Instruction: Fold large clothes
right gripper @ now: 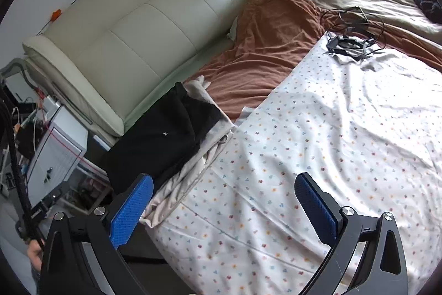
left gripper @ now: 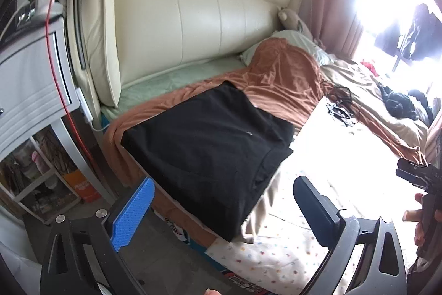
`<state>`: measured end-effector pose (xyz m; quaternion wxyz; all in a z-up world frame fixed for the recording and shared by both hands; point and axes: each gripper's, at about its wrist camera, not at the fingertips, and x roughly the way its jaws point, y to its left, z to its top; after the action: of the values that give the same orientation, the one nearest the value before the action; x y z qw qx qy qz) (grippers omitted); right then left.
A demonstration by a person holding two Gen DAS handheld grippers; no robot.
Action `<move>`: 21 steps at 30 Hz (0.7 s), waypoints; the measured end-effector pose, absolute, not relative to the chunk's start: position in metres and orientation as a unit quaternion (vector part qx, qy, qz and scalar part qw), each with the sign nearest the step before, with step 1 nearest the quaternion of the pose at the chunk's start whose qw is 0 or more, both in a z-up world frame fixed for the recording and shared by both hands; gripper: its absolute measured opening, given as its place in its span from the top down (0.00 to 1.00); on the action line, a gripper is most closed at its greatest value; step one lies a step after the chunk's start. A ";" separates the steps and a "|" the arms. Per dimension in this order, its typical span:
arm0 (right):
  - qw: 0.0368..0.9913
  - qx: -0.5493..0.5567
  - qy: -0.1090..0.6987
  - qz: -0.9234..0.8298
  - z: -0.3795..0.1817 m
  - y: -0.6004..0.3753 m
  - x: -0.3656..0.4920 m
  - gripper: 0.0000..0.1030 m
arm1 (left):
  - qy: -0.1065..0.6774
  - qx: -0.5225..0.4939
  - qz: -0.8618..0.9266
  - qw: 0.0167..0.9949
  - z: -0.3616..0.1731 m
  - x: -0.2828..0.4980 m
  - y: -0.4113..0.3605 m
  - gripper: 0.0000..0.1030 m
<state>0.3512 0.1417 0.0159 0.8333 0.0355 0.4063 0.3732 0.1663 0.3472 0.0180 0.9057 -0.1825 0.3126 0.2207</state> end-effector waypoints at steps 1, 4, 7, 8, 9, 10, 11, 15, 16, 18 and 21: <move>0.833 0.036 0.405 0.375 0.018 0.137 0.348 0.01 | 0.309 -0.180 0.218 0.908 0.022 0.164 0.341 0.01; 0.846 0.026 0.386 0.366 0.027 0.120 0.333 0.01 | 0.302 -0.172 0.208 0.914 0.032 0.155 0.322 0.01; 0.859 0.018 0.369 0.355 0.034 0.103 0.316 0.00 | 0.291 -0.169 0.204 0.919 0.042 0.143 0.305 0.01; 0.861 0.019 0.366 0.354 0.035 0.097 0.311 0.00 | 0.285 -0.169 0.202 0.922 0.046 0.139 0.299 0.01; 0.863 0.022 0.362 0.353 0.037 0.092 0.305 0.00 | 0.277 -0.168 0.203 0.924 0.050 0.134 0.293 0.01; 0.866 0.022 0.357 0.350 0.039 0.086 0.300 0.00 | 0.270 -0.165 0.202 0.927 0.053 0.130 0.286 0.01; 0.869 0.020 0.354 0.345 0.041 0.082 0.294 0.00 | 0.264 -0.160 0.199 0.930 0.057 0.126 0.280 0.01; 0.881 0.016 0.341 0.327 0.046 0.062 0.270 0.00 | 0.248 -0.145 0.189 0.939 0.069 0.108 0.253 0.01; 0.883 0.018 0.336 0.328 0.048 0.057 0.263 0.00 | 0.246 -0.143 0.186 0.941 0.070 0.104 0.247 0.01; 0.888 0.016 0.325 0.325 0.051 0.048 0.248 0.00 | 0.243 -0.141 0.176 0.944 0.072 0.095 0.236 0.01; 0.893 0.010 0.318 0.318 0.054 0.036 0.227 0.00 | 0.241 -0.141 0.168 0.945 0.074 0.081 0.223 0.01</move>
<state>0.2272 0.0361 0.0545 0.8931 0.0101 0.3181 0.3180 0.0809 0.2226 0.0739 0.9454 -0.1409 0.2411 0.1678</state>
